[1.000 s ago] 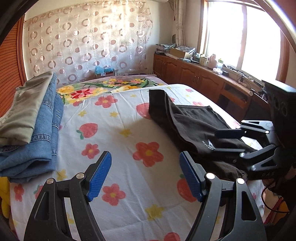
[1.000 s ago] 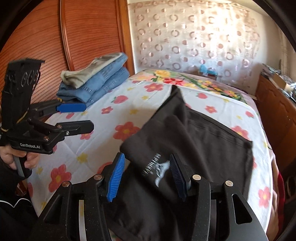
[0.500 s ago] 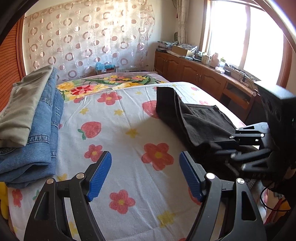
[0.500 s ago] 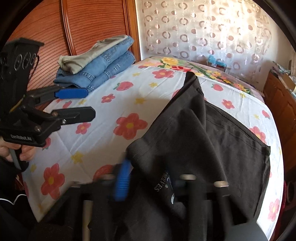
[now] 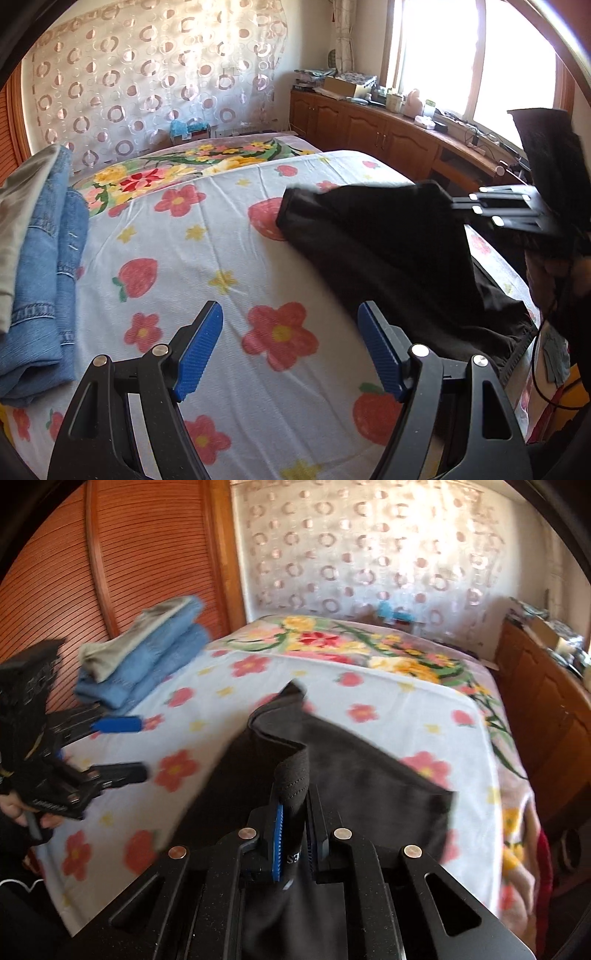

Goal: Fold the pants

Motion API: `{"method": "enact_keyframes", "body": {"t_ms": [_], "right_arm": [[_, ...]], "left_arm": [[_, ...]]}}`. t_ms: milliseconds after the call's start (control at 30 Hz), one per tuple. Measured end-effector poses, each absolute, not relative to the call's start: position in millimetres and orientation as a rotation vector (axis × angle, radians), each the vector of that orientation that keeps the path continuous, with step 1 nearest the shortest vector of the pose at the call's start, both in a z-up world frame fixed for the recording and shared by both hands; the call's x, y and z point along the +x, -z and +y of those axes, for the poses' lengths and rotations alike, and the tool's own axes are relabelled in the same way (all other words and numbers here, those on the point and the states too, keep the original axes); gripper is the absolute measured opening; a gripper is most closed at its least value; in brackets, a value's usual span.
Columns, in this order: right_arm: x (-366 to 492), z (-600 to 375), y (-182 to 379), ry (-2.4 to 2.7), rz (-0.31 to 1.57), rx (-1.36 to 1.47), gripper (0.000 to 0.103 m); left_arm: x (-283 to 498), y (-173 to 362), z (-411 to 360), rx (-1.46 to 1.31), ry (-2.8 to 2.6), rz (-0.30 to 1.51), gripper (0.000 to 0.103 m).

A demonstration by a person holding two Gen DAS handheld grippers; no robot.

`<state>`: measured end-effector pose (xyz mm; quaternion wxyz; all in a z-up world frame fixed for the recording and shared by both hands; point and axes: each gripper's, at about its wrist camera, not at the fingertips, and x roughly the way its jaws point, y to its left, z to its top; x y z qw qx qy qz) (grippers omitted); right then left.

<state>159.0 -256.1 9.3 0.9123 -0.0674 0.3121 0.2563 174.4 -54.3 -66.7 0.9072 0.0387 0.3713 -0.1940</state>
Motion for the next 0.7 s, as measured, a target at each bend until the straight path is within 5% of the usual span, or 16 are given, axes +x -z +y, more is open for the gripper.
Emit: {"method": "enact_keyframes", "body": {"t_ms": [300,433,700], "right_arm": [[191,-295,7,-0.395,0.692,-0.077,0.012],[194,-302,8,-0.352,0.692,-0.032,0.045],[195,-301,10,-0.400,0.713,-0.007,0.046]], "left_arm": [[182,67,-63,0.099,0.399,0.785,0.077],[184,68,-65,0.091,0.401,0.791,0.077],[199,67,-76,0.112,0.422,0.806,0.077]]}}
